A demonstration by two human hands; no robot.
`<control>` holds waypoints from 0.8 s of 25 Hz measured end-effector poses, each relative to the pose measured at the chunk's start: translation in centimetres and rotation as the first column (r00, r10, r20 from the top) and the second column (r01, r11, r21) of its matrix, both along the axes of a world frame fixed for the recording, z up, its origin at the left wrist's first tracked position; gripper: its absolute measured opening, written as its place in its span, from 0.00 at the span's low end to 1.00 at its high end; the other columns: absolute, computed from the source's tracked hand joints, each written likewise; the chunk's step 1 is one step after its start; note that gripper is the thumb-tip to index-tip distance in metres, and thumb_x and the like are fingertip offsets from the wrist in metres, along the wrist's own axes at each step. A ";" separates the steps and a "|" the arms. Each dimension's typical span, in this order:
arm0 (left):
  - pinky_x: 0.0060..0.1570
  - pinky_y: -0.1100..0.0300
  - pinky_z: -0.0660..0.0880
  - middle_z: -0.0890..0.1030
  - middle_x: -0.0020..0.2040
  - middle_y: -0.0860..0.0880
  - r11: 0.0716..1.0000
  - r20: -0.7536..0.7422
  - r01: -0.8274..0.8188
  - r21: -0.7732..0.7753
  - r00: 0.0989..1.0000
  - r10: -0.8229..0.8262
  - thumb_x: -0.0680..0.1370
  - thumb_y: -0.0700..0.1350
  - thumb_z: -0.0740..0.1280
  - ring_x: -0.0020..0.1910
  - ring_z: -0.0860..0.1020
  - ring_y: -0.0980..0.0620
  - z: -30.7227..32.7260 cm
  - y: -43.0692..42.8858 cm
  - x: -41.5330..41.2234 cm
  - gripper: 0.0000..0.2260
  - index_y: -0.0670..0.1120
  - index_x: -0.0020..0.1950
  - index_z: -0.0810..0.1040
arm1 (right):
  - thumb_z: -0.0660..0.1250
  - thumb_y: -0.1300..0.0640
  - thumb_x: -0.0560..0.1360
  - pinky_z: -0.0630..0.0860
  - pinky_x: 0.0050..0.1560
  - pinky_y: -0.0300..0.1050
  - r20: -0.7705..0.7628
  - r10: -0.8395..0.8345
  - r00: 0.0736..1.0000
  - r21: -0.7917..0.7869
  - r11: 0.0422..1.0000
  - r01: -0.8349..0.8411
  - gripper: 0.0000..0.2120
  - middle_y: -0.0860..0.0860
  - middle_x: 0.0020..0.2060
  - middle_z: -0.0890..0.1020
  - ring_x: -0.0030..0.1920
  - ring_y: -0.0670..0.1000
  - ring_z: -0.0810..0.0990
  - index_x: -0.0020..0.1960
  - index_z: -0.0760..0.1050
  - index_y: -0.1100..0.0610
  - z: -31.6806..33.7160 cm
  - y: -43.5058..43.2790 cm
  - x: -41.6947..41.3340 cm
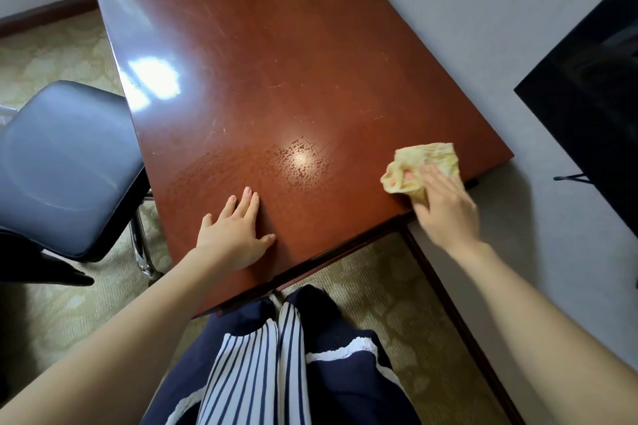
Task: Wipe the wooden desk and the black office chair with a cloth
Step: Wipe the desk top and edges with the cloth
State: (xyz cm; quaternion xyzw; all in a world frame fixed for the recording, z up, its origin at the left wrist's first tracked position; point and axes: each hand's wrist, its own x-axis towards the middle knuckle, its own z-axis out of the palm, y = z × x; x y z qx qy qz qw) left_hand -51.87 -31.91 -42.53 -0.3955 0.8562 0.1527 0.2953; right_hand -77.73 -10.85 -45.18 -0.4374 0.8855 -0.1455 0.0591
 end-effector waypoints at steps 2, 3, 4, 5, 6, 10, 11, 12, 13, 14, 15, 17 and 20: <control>0.73 0.46 0.46 0.37 0.77 0.56 1.000 -0.002 0.011 -0.013 1.000 -0.011 0.79 0.63 0.53 0.77 0.42 0.52 0.0 -0.1 0.0 0.35 0.52 0.77 0.38 | 0.64 0.55 0.77 0.57 0.72 0.53 0.004 -0.113 0.994 0.052 0.992 0.113 0.25 0.55 0.70 0.69 0.72 0.54 0.63 0.72 0.65 0.59 0.1 -0.3 -3.0; 0.73 0.46 0.45 0.37 0.77 0.56 1.000 -0.004 0.016 -0.022 1.000 -0.016 0.79 0.63 0.53 0.77 0.42 0.52 0.0 -0.2 0.0 0.35 0.52 0.78 0.38 | 0.61 0.52 0.79 0.56 0.73 0.54 0.018 -0.173 0.985 0.076 0.982 0.172 0.25 0.54 0.72 0.67 0.73 0.54 0.60 0.73 0.63 0.59 0.1 -0.7 -4.4; 0.73 0.46 0.45 0.37 0.77 0.55 0.999 -0.008 0.019 -0.027 1.000 -0.020 0.79 0.63 0.53 0.77 0.42 0.52 0.0 -0.2 0.1 0.35 0.52 0.78 0.38 | 0.57 0.49 0.80 0.53 0.74 0.54 0.039 -0.238 0.971 0.099 0.967 0.233 0.26 0.54 0.73 0.65 0.74 0.53 0.57 0.74 0.60 0.59 0.2 -1.2 -5.6; 0.73 0.46 0.45 0.38 0.77 0.56 0.999 -0.014 0.019 -0.029 1.000 -0.019 0.79 0.63 0.53 0.77 0.43 0.52 -0.1 -0.3 0.2 0.35 0.52 0.78 0.39 | 0.54 0.47 0.81 0.50 0.75 0.55 0.064 -0.310 0.949 0.127 0.945 0.300 0.27 0.54 0.74 0.62 0.75 0.53 0.54 0.75 0.58 0.59 0.2 -1.8 -6.6; 0.73 0.46 0.45 0.38 0.77 0.56 0.999 -0.021 0.016 -0.030 1.000 -0.017 0.79 0.63 0.54 0.77 0.43 0.52 -0.1 -0.3 0.2 0.35 0.52 0.78 0.39 | 0.52 0.45 0.81 0.47 0.75 0.56 0.088 -0.389 0.917 0.164 0.914 0.372 0.27 0.52 0.75 0.58 0.76 0.53 0.51 0.75 0.57 0.59 0.2 -2.5 -7.4; 0.73 0.46 0.46 0.38 0.77 0.56 0.999 -0.045 0.012 -0.030 0.999 -0.014 0.78 0.63 0.55 0.77 0.43 0.53 -0.4 -0.4 0.5 0.36 0.52 0.78 0.40 | 0.46 0.43 0.81 0.39 0.73 0.60 0.137 -0.609 0.781 0.275 0.781 0.561 0.27 0.45 0.77 0.48 0.76 0.53 0.40 0.75 0.59 0.56 0.2 -4.9 -7.9; 0.73 0.45 0.46 0.38 0.77 0.56 0.999 -0.046 0.015 -0.029 0.999 -0.017 0.78 0.63 0.55 0.77 0.43 0.53 -0.3 -0.4 0.5 0.36 0.52 0.78 0.40 | 0.46 0.43 0.81 0.39 0.73 0.61 0.156 -0.642 0.750 0.261 0.759 0.596 0.27 0.45 0.77 0.48 0.76 0.53 0.39 0.75 0.59 0.56 0.3 -5.4 -7.4; 0.73 0.45 0.46 0.38 0.77 0.56 1.000 -0.048 0.017 -0.025 0.999 -0.018 0.78 0.63 0.55 0.77 0.43 0.53 -0.3 -0.4 0.5 0.35 0.52 0.78 0.40 | 0.46 0.43 0.81 0.39 0.73 0.62 0.172 -0.664 0.728 0.239 0.745 0.623 0.27 0.45 0.77 0.48 0.76 0.54 0.40 0.75 0.58 0.56 0.4 -5.8 -6.6; 0.73 0.45 0.46 0.38 0.77 0.56 1.000 -0.054 0.013 -0.020 0.998 -0.014 0.78 0.63 0.55 0.77 0.43 0.52 -0.2 -0.4 0.5 0.35 0.52 0.78 0.40 | 0.46 0.43 0.81 0.39 0.72 0.63 0.179 -0.664 0.726 0.217 0.747 0.629 0.27 0.46 0.77 0.49 0.76 0.54 0.40 0.75 0.59 0.56 0.5 -6.2 -5.5; 0.73 0.46 0.46 0.39 0.78 0.55 1.000 -0.061 0.004 -0.013 0.998 -0.005 0.78 0.62 0.55 0.77 0.43 0.52 -0.2 -0.4 0.4 0.35 0.52 0.78 0.41 | 0.47 0.43 0.81 0.39 0.72 0.64 0.176 -0.641 0.747 0.195 0.767 0.612 0.27 0.46 0.77 0.50 0.76 0.54 0.41 0.74 0.61 0.57 0.4 -6.4 -4.2; 0.73 0.46 0.47 0.39 0.78 0.55 1.000 -0.070 -0.005 -0.004 0.998 0.004 0.79 0.62 0.56 0.77 0.43 0.51 -0.1 -0.3 0.3 0.35 0.51 0.78 0.41 | 0.48 0.43 0.81 0.39 0.72 0.64 0.170 -0.606 0.777 0.171 0.794 0.583 0.27 0.47 0.77 0.51 0.76 0.54 0.42 0.72 0.65 0.58 0.2 -6.5 -2.5; 0.73 0.45 0.47 0.39 0.78 0.54 1.000 -0.082 -0.015 0.008 0.997 0.016 0.79 0.60 0.56 0.77 0.42 0.50 0.0 -0.1 0.0 0.35 0.50 0.78 0.41 | 0.50 0.44 0.80 0.39 0.71 0.64 0.181 -0.532 0.827 0.116 0.847 0.520 0.26 0.47 0.76 0.54 0.76 0.54 0.43 0.65 0.74 0.60 -0.4 -6.6 1.8; 0.73 0.45 0.48 0.38 0.78 0.52 1.000 -0.085 -0.018 0.006 0.996 0.019 0.79 0.59 0.57 0.77 0.42 0.48 0.0 0.2 0.0 0.36 0.49 0.78 0.40 | 0.56 0.46 0.79 0.42 0.72 0.66 0.193 -0.334 0.923 0.015 0.941 0.337 0.21 0.50 0.74 0.61 0.76 0.56 0.48 0.57 0.80 0.59 -1.2 -6.3 9.6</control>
